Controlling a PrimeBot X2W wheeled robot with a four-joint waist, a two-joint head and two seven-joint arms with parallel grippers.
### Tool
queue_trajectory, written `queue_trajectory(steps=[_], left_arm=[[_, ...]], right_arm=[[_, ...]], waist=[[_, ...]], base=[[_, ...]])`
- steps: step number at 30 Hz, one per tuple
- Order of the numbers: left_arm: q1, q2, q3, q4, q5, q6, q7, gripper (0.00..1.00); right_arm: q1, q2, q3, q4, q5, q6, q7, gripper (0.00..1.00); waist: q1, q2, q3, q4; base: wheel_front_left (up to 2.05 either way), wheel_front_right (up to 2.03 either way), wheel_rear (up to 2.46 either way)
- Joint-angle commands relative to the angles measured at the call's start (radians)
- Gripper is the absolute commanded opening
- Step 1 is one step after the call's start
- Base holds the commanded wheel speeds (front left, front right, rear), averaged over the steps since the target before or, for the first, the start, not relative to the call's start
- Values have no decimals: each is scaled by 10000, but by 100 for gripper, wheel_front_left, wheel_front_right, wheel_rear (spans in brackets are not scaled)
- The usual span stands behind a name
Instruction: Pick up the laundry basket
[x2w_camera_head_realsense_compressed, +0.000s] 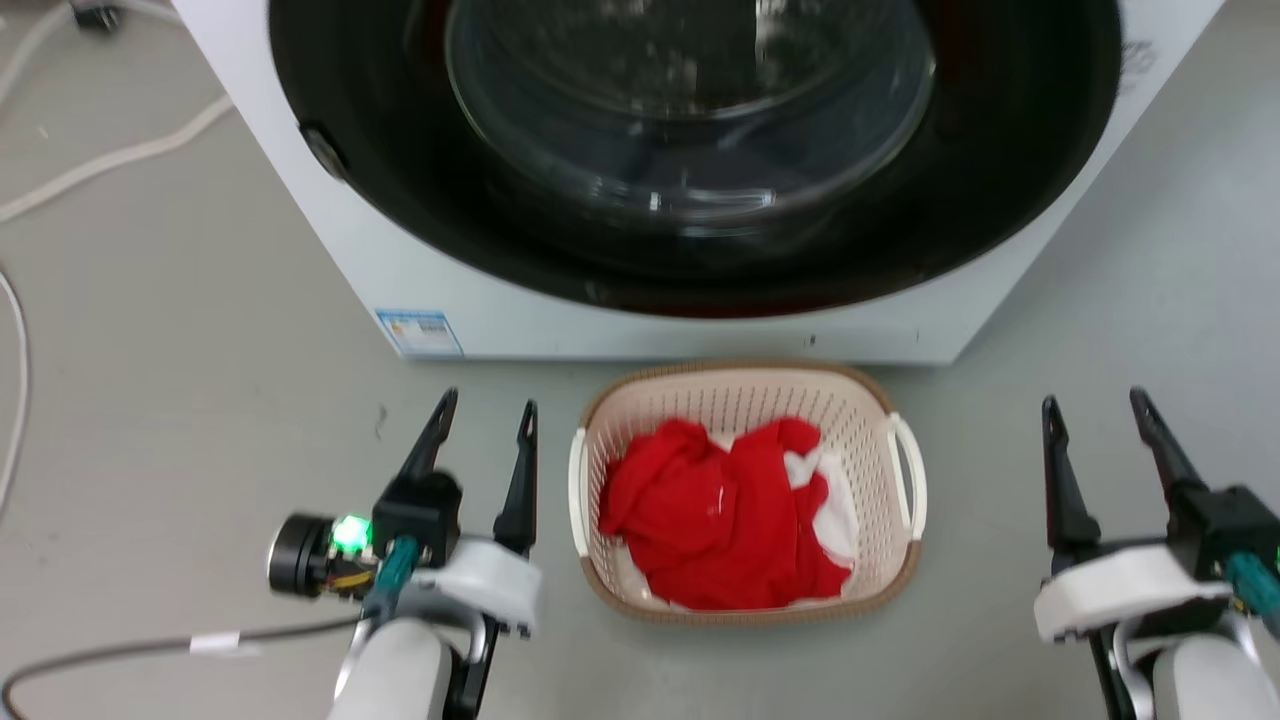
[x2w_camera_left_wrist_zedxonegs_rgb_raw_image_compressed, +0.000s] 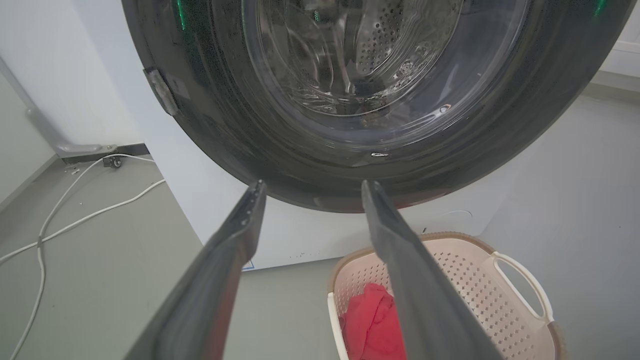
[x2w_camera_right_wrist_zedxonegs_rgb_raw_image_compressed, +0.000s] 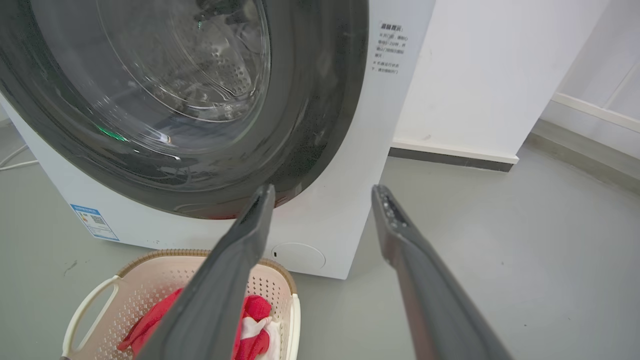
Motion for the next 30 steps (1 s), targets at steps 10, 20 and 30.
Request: queue_trajectory(steps=[10, 20, 30], left_arm=[[-2489, 9, -243, 2482, 192, -517, -28, 100], [-4518, 197, -506, 4866, 363, -749, -28, 100], [-5861, 312, -522, 6310, 252, -812, -28, 100]], right_arm=[[-2386, 9, -345, 2043, -791, -5, -21, 100], [-4177, 7, -167, 3830, -1379, -5, -21, 100], [-5315, 7, 181, 4959, -1616, -5, -21, 100]], waist=[[-1, 0, 2979, -203], [-1, 0, 4894, -380], [-1, 0, 6230, -473]], base=[[0, 0, 0], [0, 0, 0], [0, 0, 0]])
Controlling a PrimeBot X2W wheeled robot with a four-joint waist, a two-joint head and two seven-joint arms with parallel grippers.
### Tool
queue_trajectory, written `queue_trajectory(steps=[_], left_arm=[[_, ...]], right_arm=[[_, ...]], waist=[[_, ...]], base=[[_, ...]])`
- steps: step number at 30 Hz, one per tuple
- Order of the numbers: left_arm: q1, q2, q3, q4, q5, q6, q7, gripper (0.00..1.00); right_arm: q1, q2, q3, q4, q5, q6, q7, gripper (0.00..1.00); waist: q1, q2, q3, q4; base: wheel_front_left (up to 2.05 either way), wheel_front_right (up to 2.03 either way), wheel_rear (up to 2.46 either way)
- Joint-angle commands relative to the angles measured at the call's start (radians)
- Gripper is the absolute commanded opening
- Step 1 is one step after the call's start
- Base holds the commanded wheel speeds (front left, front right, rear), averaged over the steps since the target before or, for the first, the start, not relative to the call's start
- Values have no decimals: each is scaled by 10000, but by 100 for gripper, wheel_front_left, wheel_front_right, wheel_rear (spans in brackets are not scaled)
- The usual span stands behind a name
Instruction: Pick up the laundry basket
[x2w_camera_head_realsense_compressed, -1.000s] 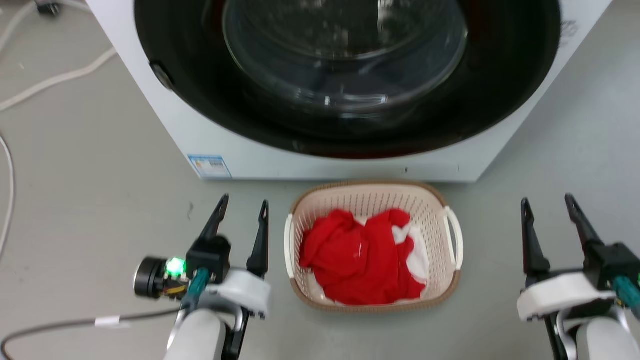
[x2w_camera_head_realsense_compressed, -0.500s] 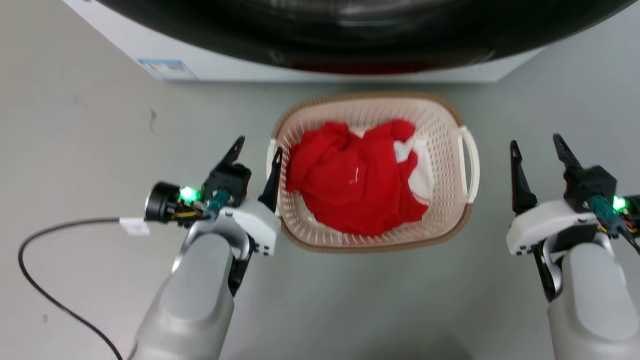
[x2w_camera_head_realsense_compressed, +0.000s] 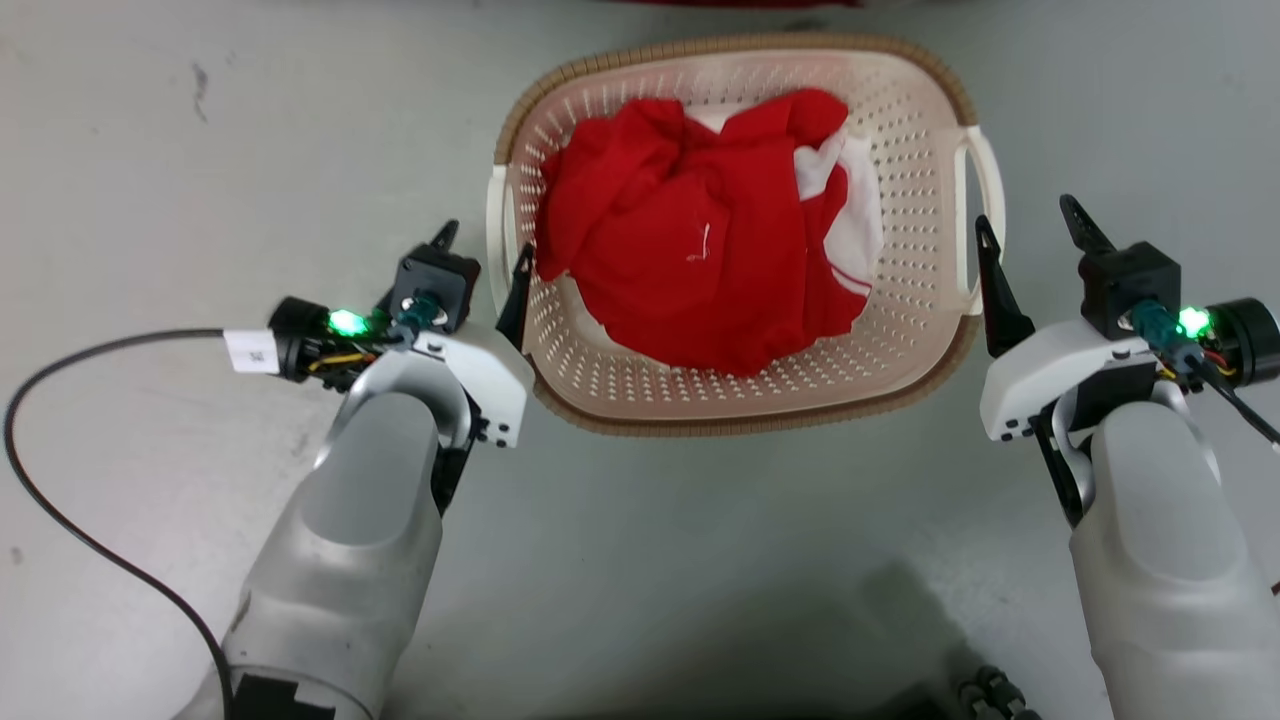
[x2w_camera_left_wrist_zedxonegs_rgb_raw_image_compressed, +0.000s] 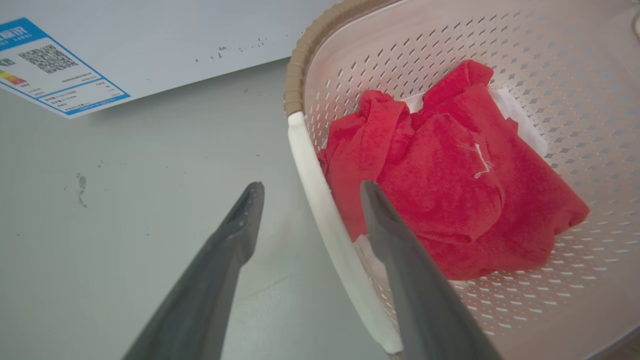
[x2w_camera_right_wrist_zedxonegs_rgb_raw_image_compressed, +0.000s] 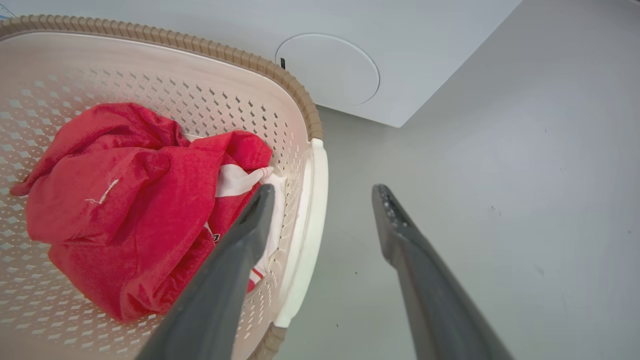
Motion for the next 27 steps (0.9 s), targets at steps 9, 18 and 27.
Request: queue_trajectory(steps=[9, 18, 27], left_arm=[[-878, 61, 7, 719, -164, -27, -25, 100], [-1380, -25, -182, 1144, -248, -27, -19, 100], [-1606, 23, -346, 1607, -312, -116, -5, 0]], right_arm=[[-1006, 7, 111, 1004, -346, -7, -23, 100], [-1665, 9, -177, 2201, -548, -7, -23, 100], [-2014, -31, -230, 3131, -503, -7, -46, 0]], waist=[[-3, 0, 1012, 7], [-3, 0, 1344, 127], [-3, 0, 1285, 201]], base=[[0, 0, 0], [0, 0, 0], [0, 0, 0]])
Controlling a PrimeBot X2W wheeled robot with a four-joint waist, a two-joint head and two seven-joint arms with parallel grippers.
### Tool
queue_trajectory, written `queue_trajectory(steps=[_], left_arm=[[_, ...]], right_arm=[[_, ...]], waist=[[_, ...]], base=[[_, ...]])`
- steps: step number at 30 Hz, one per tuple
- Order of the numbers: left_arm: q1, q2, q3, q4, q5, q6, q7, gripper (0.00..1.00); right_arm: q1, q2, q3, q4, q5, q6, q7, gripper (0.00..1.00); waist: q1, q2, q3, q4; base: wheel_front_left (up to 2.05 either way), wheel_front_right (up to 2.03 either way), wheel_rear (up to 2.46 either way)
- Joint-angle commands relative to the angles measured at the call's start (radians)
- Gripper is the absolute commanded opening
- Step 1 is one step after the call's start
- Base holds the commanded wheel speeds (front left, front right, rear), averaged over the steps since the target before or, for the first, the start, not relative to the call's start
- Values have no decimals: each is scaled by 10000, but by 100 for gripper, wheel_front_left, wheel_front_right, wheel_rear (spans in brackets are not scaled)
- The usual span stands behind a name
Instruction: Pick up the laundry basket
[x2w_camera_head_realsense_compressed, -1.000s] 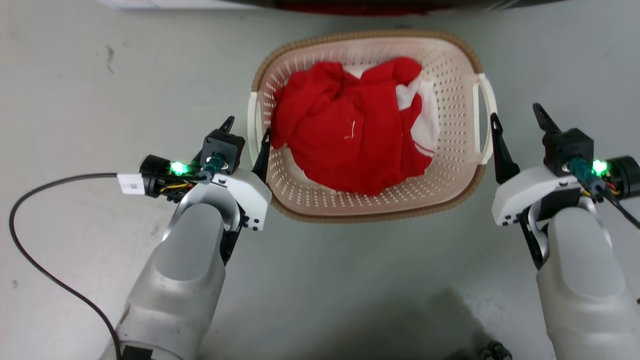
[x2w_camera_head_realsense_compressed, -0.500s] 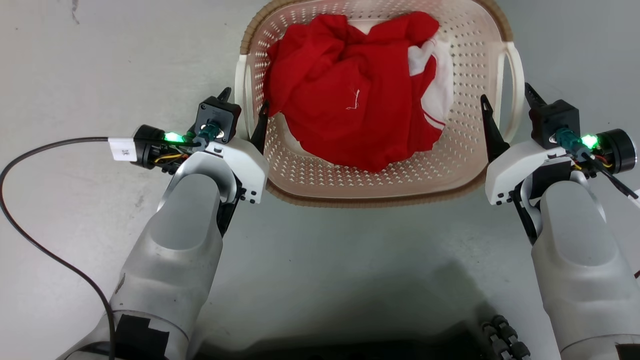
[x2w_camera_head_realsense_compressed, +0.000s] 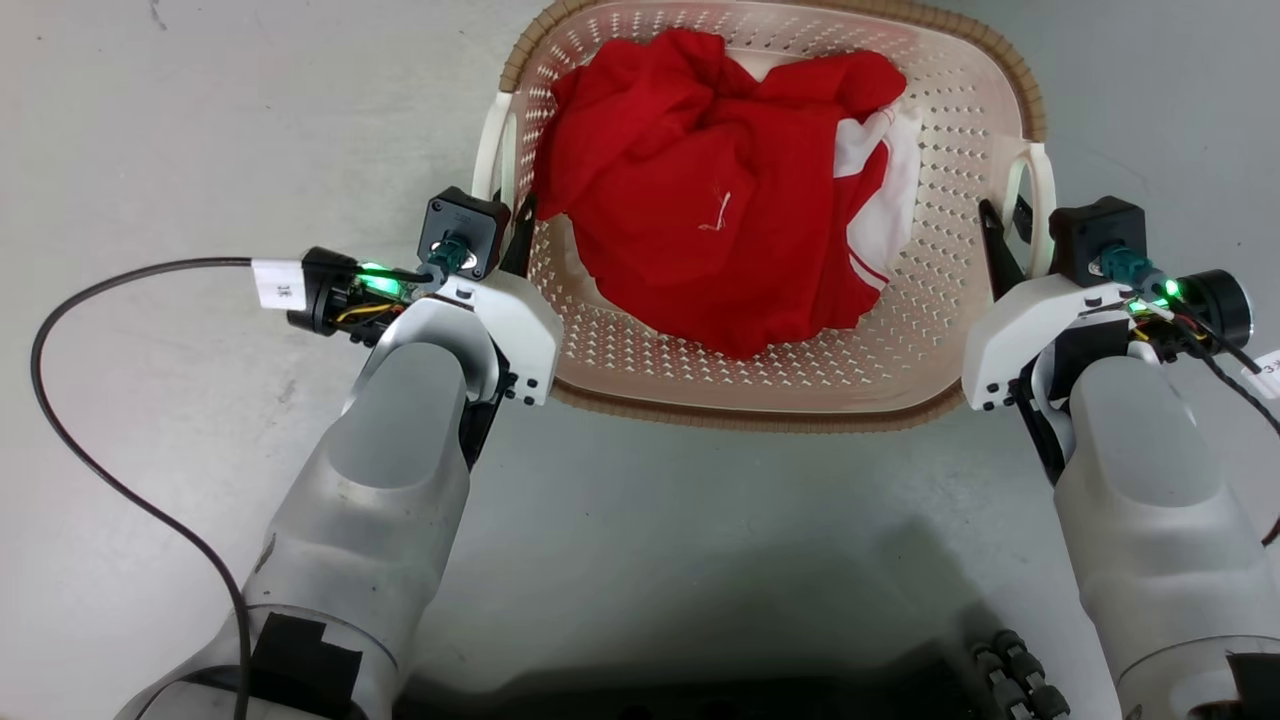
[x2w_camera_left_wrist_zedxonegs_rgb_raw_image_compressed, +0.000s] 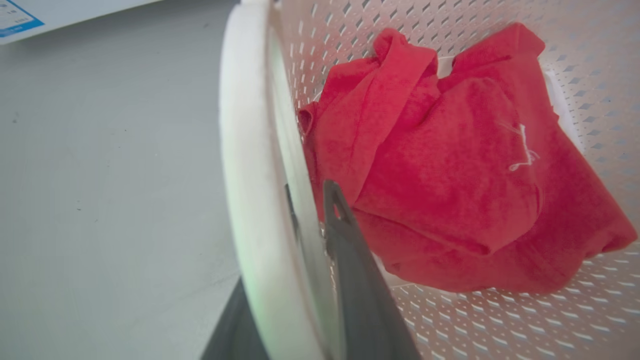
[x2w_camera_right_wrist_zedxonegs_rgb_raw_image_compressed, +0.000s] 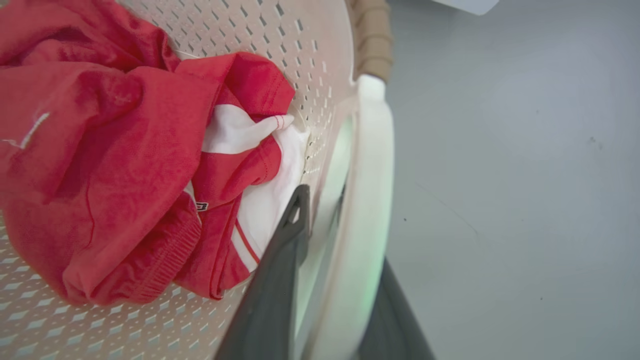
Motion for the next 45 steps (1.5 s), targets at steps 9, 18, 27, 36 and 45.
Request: queue_trajectory(steps=[9, 18, 27, 36, 45], left_arm=[[236, 192, -146, 438, -111, -107, -1, 0], [806, 124, -321, 1391, -374, -258, 3, 0], [1536, 95, -522, 1954, -586, -404, 256, 0], [2343, 68, -820, 2063, -912, -528, 1073, 0], [3033, 87, -1107, 2079, -1261, -570, 2190, 0]], right_arm=[[47, -139, 284, 446, 44, -7, -50, 0], [328, -141, 772, 1542, 174, -7, -54, 0], [585, -138, 1543, 2637, 591, -7, 85, 0], [1317, -134, 2868, 2923, 1678, -7, 787, 0], [2045, -123, 4411, 2945, 2931, -5, 1746, 0]], waist=[[0, 0, -826, 93], [0, 0, -2607, 212], [0, 0, -4453, 303], [0, 0, -6386, 443], [0, 0, -8070, 526]], base=[[0, 0, 0], [0, 0, 0], [0, 0, 0], [0, 0, 0], [0, 0, 0]])
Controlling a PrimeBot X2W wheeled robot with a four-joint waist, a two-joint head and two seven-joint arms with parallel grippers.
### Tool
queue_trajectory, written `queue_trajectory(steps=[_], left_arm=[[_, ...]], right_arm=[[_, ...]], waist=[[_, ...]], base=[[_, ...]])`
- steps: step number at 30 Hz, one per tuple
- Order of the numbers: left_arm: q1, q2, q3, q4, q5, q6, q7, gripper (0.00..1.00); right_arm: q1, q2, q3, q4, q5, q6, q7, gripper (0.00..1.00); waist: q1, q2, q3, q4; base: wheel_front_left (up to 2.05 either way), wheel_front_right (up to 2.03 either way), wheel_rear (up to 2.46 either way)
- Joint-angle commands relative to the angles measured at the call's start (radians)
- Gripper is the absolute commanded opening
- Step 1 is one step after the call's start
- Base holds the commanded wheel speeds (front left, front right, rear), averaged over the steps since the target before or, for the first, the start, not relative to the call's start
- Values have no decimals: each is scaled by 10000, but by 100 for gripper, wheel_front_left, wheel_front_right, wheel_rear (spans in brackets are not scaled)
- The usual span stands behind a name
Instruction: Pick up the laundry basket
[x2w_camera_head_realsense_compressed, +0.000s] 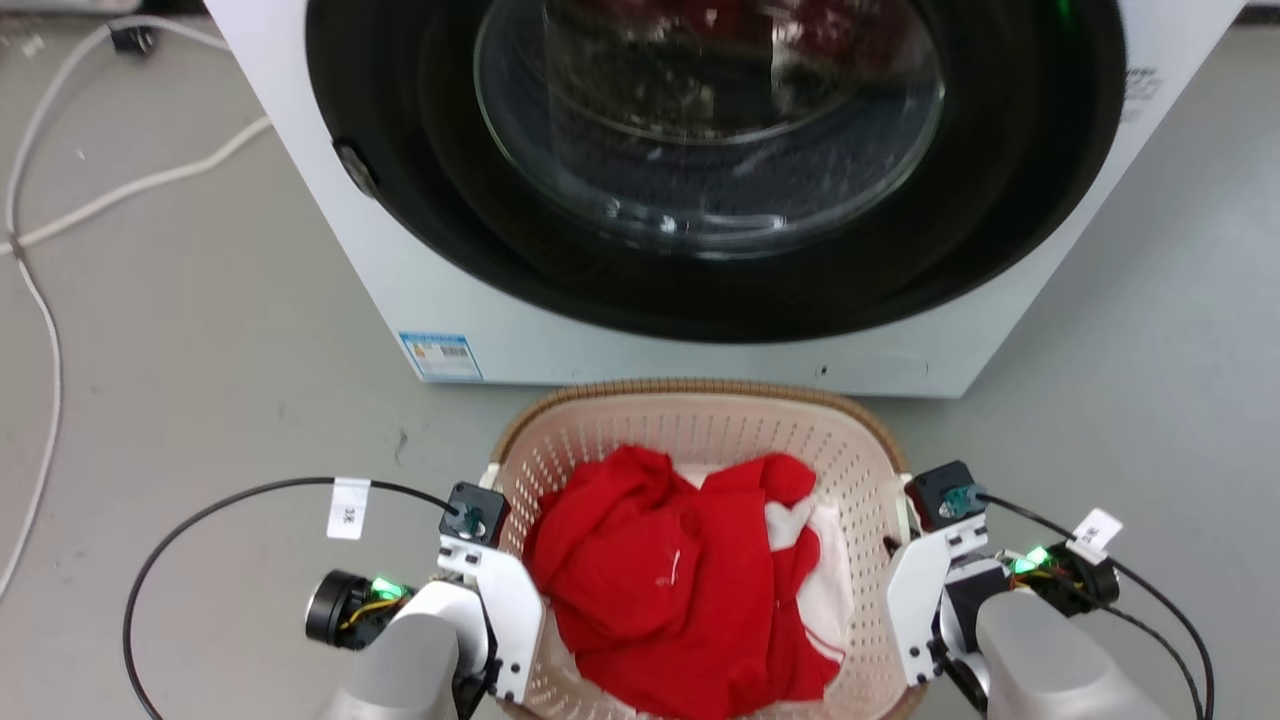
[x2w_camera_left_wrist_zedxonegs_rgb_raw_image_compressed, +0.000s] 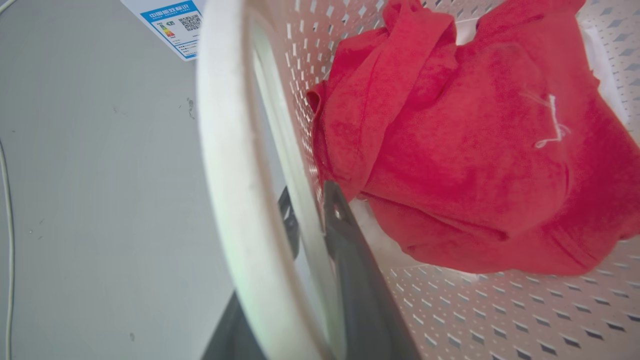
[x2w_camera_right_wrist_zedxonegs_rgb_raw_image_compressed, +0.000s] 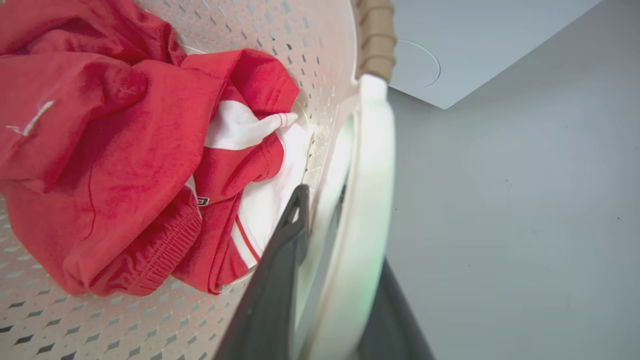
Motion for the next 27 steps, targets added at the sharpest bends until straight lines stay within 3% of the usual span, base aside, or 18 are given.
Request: queue_trajectory(steps=[1, 13, 27], left_arm=[[168, 97, -98, -5, 23, -71, 80, 0], [554, 102, -1056, -22, -843, -67, 1276, 0], [701, 281, -2112, -266, -1917, -68, 1732, 0]], right_arm=[[196, -175, 185, 2, 12, -3, 63, 0], [715, -136, 1576, -122, 1586, 12, 1614, 0], [644, -107, 2450, -102, 2569, 15, 2036, 0]], waist=[[3, 0, -650, 59], [3, 0, -1922, 44], [3, 0, -2277, 61]], base=[[0, 0, 0], [0, 0, 0], [0, 0, 0]])
